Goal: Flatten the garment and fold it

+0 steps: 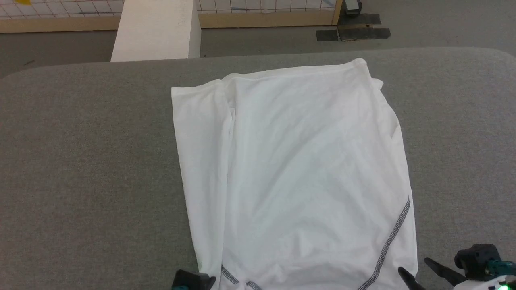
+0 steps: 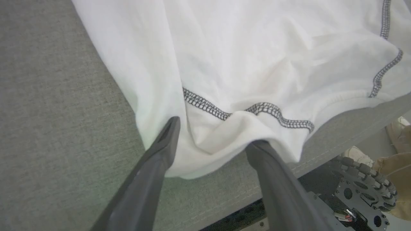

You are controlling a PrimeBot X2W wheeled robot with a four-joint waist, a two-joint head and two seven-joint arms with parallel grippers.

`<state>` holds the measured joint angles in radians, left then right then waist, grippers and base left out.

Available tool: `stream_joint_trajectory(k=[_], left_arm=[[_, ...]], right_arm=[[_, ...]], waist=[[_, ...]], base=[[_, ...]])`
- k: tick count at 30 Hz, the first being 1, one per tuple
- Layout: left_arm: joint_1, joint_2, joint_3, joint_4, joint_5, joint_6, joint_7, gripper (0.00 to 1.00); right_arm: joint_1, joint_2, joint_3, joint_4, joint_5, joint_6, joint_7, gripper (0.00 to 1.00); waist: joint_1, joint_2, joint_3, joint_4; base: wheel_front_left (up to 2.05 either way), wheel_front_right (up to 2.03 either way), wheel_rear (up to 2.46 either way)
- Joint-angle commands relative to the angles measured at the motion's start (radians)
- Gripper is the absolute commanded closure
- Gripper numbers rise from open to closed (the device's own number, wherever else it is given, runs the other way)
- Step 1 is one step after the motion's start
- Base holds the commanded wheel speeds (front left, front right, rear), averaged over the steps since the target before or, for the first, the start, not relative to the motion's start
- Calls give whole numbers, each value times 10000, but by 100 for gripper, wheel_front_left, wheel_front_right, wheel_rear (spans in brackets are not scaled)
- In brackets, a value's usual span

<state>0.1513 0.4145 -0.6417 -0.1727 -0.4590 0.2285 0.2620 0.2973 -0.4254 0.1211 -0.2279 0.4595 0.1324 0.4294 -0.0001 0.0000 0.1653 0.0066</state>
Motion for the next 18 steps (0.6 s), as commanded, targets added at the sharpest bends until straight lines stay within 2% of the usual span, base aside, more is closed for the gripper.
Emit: stream_joint_trajectory(k=[1, 6, 12, 16, 18], left_arm=[[-148, 57, 160, -263, -112, -65, -102, 0], [273, 500, 830, -1493, -446, 248, -175, 0], [1004, 864, 1925, -3017, -518, 1139, -624, 0], [951, 492, 2557, -3287, 92, 1792, -1986, 0], [760, -43, 2770, -3216, 374, 2114, -3020, 0]], right_arm=[[-176, 24, -186, -160, 73, -17, -117, 0], [-210, 212, -1058, -783, 29, -17, -256, 0], [-243, 827, -1967, -1515, -424, -17, -700, 0], [-460, 1511, -2525, -1802, -998, -17, -1618, 0], [-590, 1876, -2759, -1856, -1400, -17, -2212, 0]], waist=[[1, 0, -31, -10], [1, 0, -174, -11], [1, 0, -310, 14], [1, 0, -319, 35], [1, 0, -304, 37]], base=[[0, 0, 0], [0, 0, 0], [0, 0, 0], [0, 0, 0], [0, 0, 0]])
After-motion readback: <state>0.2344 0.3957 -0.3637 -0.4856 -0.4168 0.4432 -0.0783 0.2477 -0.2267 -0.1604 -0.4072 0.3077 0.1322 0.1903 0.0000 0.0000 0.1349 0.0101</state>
